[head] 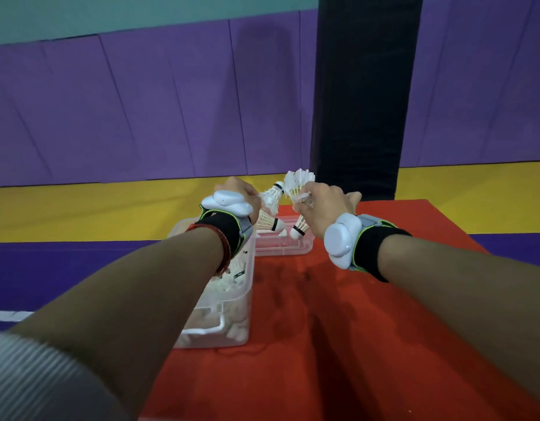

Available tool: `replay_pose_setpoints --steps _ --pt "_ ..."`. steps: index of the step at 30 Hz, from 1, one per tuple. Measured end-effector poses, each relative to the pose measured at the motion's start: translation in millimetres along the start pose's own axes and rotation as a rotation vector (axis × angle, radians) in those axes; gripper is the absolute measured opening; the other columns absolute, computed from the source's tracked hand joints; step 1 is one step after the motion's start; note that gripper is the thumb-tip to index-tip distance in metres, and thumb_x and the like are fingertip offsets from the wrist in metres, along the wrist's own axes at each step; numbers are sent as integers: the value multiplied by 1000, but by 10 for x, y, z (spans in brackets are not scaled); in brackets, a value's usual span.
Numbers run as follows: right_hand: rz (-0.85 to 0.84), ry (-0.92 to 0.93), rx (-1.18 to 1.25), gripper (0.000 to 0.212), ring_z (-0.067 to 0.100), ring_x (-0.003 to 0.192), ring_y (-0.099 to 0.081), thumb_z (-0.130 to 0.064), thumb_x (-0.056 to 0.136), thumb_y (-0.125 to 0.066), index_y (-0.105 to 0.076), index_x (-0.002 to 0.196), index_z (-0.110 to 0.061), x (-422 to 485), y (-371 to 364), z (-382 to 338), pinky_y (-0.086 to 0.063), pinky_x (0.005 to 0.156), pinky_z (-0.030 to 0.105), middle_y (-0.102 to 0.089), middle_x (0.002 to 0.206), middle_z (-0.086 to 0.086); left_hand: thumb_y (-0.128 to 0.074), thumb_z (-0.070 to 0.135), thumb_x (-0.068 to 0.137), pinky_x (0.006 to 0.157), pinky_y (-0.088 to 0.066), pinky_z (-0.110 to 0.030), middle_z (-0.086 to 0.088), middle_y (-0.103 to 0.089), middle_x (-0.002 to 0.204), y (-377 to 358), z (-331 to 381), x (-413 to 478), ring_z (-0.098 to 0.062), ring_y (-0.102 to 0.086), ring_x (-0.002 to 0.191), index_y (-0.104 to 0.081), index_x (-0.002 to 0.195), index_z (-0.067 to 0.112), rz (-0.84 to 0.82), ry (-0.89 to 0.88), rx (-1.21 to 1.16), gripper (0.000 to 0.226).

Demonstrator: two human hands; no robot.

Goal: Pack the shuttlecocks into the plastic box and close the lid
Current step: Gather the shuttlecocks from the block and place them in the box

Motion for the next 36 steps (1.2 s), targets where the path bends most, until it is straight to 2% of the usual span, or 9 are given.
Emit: replay_pose_setpoints --steps 3,14,24,27,29,30,31,33,36 --pt "-17 -42 46 10 23 92 -60 -33 90 -60 -65 97 -28 -25 -28 -196 -20 77 36 -68 85 -8 -54 27 88 48 -32 -17 -3 -72 81 179 -164 -34 -24 -57 66 -72 92 23 -19 26 32 19" --pt "-115 33 67 17 22 96 -60 -37 91 -57 -64 106 -33 -223 -287 -779 -28 87 40 -70 93 -7 -56 27 89 69 -39 -24 3 -66 94 460 -836 -157 -21 -50 77 -73 106 25 29 133 166 24" --pt "-130 113 17 12 24 90 -59 -36 90 -54 -63 96 -30 -394 -451 -980 -28 84 40 -66 88 -6 -59 27 90 76 -47 -22 11 -66 116 262 -1042 -454 -18 -64 104 -70 111 37 -220 38 348 26" --pt "-141 120 14 17 24 95 -59 -39 91 -55 -63 104 -32 -399 -450 -973 -29 87 40 -67 94 -5 -56 25 92 67 -39 -18 8 -66 111 205 -1081 -509 -16 -59 87 -71 109 29 -322 -29 353 23" --pt "-141 119 18 18 24 95 -59 -40 91 -55 -63 106 -32 -408 -445 -966 -28 88 40 -67 94 -6 -53 17 92 53 -30 -16 4 -60 91 110 -1159 -498 -15 -48 67 -65 82 28 -360 -17 320 18" --pt "-138 119 19 18 23 95 -59 -39 91 -56 -64 106 -32 -415 -448 -963 -29 88 40 -68 93 -7 -51 13 91 68 -14 -24 4 -51 82 44 -1204 -482 -15 -38 59 -50 71 30 -380 0 289 27" --pt "-137 120 17 18 23 95 -59 -39 91 -56 -64 105 -32 -421 -448 -970 -29 88 40 -68 93 -7 -49 9 91 77 -38 -20 6 -44 76 -9 -1246 -478 -16 -30 57 -36 72 30 -409 0 285 31" --pt "-144 124 10 19 23 97 -59 -40 92 -56 -63 107 -33 -437 -444 -971 -28 87 39 -68 95 -7 -46 9 91 58 -17 -25 9 -43 76 -55 -1293 -487 -13 -30 61 -37 78 28 -414 -17 308 25" --pt "-131 138 -2 16 23 93 -58 -39 92 -55 -63 102 -31 -447 -427 -995 -26 84 38 -64 87 -10 -53 21 92 71 -42 -23 7 -55 87 -36 -1339 -496 -16 -49 78 -56 83 29 -385 -43 261 13"
Point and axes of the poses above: each hand's wrist, its own x-axis towards the middle knuckle, its own y-axis out of the back of the hand, z = x × y, the point moved 2 cm from there along x, towards the middle knuckle
